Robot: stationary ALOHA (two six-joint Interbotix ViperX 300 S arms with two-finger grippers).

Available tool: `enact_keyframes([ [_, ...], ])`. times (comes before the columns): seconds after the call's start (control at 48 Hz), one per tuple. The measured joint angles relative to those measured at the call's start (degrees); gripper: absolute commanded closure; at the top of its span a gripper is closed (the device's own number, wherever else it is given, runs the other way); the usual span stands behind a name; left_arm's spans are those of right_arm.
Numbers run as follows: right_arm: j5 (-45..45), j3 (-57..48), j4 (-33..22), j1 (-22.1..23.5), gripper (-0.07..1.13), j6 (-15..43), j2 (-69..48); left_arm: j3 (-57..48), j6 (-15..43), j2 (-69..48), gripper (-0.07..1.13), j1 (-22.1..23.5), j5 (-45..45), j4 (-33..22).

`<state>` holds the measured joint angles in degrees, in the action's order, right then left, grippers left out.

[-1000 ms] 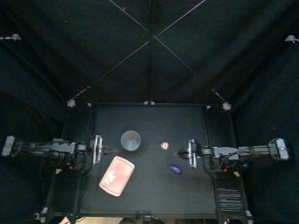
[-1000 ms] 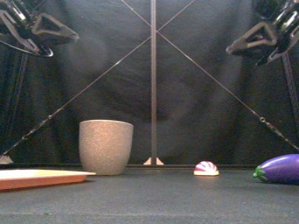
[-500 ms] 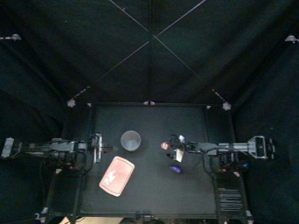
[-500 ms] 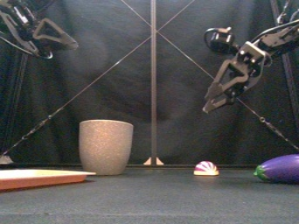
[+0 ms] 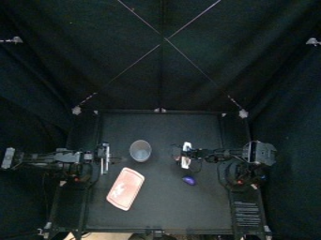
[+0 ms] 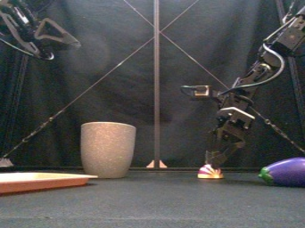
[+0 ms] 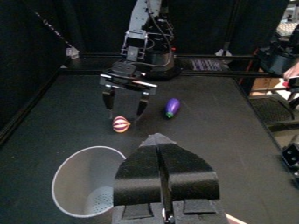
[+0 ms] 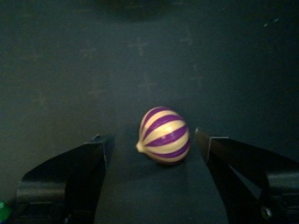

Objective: Pick the onion then place it in the grey bowl
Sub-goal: Pick the onion

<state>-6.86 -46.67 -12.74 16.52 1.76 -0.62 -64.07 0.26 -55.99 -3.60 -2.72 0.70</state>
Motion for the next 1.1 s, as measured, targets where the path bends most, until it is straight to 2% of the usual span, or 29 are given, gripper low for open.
enact_keyframes([
  [0.229,-0.5,0.4,-0.1,0.7,0.03,0.0,2.2,-0.4,0.0,0.0,1.07,0.0,0.1,0.0],
  [0.5,-0.9,0.5,3.1,0.7,0.03,0.2,3.8,-0.4,0.1,0.0,1.07,-0.1,0.2,0.2],
  [0.854,-1.8,0.8,4.0,0.7,0.04,0.3,3.9,-0.6,0.1,-0.3,1.07,-0.1,0.2,0.4],
  [0.938,-2.4,0.9,4.1,0.7,0.09,0.4,4.0,-0.9,0.1,-0.4,1.07,-0.1,0.2,0.5],
  [1.104,-2.8,1.1,4.4,0.6,0.30,0.3,4.0,-1.3,0.1,-0.8,1.07,0.0,0.4,0.6],
])
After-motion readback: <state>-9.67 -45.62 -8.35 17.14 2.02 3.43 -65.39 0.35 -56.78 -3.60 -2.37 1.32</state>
